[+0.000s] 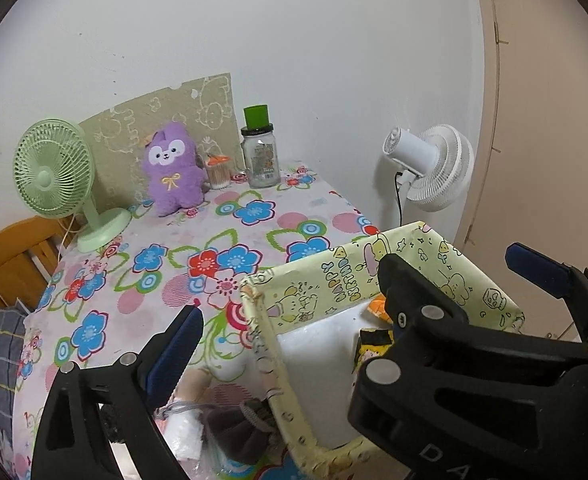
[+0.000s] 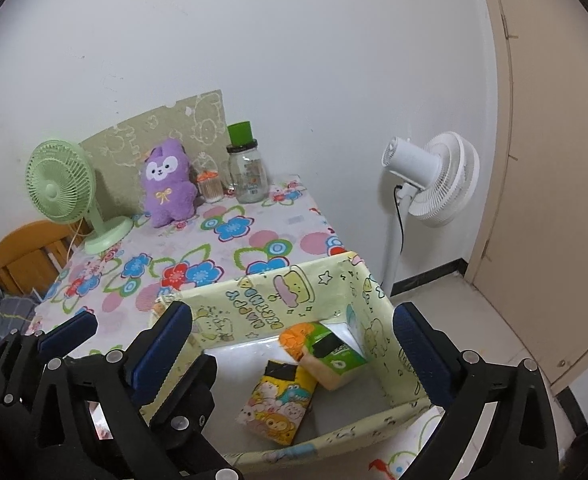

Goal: Organize soft objects
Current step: 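Release the snack box into the yellow box while right releases tissue pack, then move both grippers back over the remaining soft items on the table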

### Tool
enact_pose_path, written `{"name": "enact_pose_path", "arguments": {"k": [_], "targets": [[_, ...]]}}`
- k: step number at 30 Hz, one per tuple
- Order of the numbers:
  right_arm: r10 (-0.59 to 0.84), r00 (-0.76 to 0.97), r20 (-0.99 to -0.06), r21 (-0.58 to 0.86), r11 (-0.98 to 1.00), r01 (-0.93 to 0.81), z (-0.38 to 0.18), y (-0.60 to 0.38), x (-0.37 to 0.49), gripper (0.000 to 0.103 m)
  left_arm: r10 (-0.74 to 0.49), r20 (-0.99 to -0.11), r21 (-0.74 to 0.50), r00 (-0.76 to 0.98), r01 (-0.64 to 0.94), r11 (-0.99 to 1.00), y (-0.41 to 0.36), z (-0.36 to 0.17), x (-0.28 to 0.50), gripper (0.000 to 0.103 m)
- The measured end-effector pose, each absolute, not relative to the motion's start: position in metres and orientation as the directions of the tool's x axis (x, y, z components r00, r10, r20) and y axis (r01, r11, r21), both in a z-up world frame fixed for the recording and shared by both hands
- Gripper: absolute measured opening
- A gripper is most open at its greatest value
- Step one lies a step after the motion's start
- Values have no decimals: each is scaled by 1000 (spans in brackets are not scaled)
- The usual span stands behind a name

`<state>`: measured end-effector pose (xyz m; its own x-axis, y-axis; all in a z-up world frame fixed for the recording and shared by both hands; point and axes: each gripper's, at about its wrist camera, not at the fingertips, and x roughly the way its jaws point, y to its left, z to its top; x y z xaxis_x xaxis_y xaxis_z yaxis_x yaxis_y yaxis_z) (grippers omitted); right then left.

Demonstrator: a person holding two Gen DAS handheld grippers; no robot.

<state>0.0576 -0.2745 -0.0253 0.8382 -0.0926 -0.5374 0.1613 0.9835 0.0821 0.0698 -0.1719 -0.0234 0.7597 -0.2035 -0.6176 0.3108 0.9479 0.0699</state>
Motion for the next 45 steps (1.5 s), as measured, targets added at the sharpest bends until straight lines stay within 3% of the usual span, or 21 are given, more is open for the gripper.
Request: {"name": "enact_pose_path", "arguments": {"k": [33, 45], "targets": [[-105, 886, -451, -42, 994, 96, -14, -174, 8, 102, -195, -574, 49, 795, 271, 961, -81, -22, 22, 97], [-54, 876, -479, -21, 999, 50, -34, -142, 8, 102, -183, -581, 42, 793, 253, 966, -50, -39, 18, 97]]}}
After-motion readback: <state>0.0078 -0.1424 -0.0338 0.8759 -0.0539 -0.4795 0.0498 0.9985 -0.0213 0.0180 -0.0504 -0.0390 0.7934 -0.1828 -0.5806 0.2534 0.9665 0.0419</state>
